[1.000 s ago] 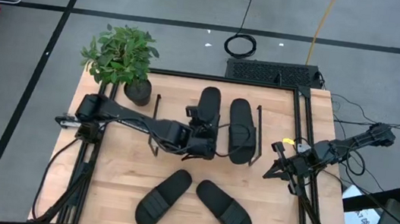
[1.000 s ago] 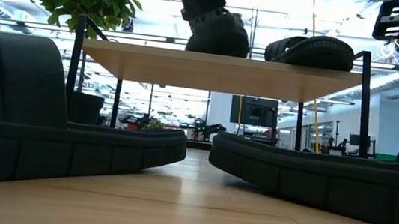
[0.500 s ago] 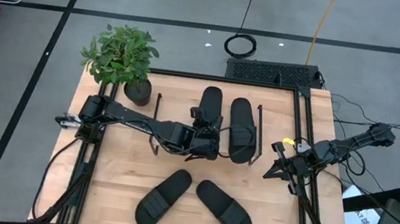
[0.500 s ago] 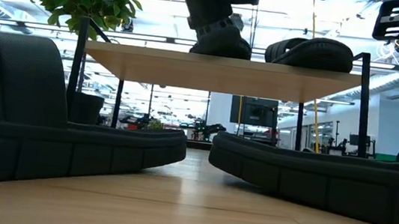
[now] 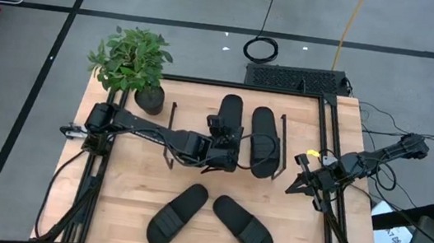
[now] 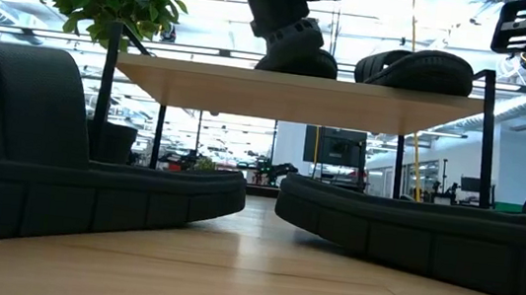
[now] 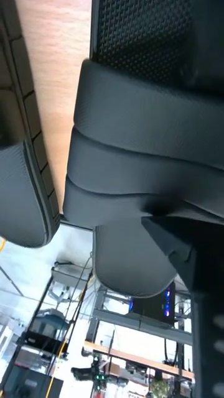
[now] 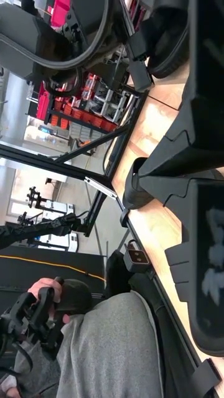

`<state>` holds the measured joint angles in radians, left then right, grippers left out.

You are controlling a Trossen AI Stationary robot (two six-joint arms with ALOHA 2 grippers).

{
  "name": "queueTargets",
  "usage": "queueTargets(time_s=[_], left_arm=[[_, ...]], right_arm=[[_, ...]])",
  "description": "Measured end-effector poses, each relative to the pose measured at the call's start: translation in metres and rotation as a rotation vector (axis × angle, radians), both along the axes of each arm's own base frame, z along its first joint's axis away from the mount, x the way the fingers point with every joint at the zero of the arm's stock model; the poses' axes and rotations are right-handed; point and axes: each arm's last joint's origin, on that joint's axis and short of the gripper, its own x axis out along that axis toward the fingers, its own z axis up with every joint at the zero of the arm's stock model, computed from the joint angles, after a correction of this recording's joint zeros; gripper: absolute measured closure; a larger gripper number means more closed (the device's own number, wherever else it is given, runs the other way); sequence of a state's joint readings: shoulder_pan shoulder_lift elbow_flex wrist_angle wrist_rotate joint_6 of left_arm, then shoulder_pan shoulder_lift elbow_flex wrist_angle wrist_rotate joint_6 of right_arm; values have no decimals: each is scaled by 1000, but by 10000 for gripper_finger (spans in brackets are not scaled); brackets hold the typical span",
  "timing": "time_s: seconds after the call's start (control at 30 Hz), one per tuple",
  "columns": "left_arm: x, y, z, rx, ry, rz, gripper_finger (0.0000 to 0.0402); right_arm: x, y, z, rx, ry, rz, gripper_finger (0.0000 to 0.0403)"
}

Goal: Pick and place slides into the shelf
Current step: Put the black slipper on the shelf

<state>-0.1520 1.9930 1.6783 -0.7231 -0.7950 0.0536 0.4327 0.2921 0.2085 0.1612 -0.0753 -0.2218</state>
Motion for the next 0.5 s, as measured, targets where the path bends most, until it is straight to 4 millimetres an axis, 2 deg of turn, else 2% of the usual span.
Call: queueTargets(time_s=[0.13, 0.27, 0.5], left_arm=[[0, -3, 0, 45, 14, -8, 170], [-2, -8, 3, 60, 20, -27, 163], [-4, -16, 12, -55, -31, -87, 164]], right_arm=[[0, 0, 0, 0, 0, 0, 403], [0, 0, 0, 0, 0, 0, 403], [0, 0, 0, 0, 1, 0, 403]])
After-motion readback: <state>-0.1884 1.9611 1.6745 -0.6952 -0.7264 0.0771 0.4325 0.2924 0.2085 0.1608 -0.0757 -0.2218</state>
